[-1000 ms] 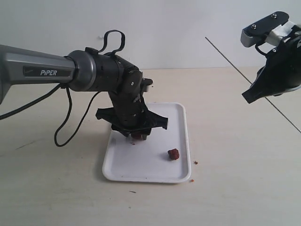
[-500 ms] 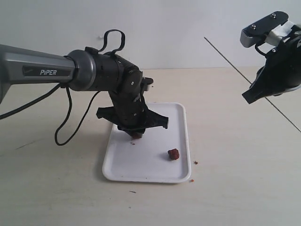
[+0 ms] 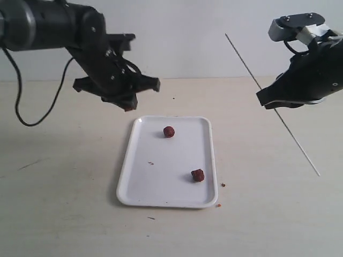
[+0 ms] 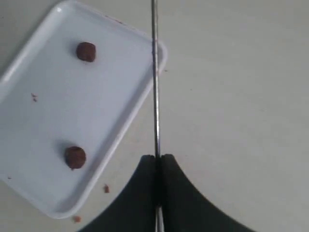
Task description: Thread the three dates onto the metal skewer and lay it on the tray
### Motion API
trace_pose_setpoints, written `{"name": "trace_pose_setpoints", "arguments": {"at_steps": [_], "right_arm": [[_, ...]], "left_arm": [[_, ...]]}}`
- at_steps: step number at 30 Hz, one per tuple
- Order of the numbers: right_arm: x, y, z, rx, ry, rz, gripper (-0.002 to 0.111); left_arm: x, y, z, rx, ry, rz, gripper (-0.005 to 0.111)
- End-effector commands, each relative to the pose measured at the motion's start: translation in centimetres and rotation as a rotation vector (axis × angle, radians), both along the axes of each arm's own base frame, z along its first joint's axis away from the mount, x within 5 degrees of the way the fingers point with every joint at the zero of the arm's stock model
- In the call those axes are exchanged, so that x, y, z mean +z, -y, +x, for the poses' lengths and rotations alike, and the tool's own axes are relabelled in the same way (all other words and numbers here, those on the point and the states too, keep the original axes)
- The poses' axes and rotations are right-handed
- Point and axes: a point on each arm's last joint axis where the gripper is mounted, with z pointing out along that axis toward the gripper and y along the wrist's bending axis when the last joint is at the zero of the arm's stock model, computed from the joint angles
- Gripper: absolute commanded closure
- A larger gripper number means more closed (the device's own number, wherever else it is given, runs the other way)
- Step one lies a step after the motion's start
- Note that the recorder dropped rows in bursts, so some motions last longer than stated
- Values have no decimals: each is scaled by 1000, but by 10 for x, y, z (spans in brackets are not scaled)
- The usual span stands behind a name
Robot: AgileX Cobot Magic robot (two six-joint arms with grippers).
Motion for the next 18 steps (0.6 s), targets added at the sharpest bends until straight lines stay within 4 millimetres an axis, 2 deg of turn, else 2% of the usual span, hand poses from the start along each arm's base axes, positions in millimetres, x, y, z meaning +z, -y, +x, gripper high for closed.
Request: {"name": "trace_pose_setpoints", "arguments": {"at_steps": [1, 7, 12, 18], "right_arm": [[-18, -12, 10, 63, -24, 137, 108], [-39, -39, 20, 312, -116, 362, 108], [-68, -45, 26, 352, -173, 355, 108], [-75, -51, 32, 465, -239, 435, 108]], "left_arm": [[30, -23, 6, 15, -6, -185, 88], [40, -41, 15, 1, -31, -390, 88], [46, -45, 19, 3, -21, -489, 88], [50, -44, 20, 20, -28, -566, 88]]}}
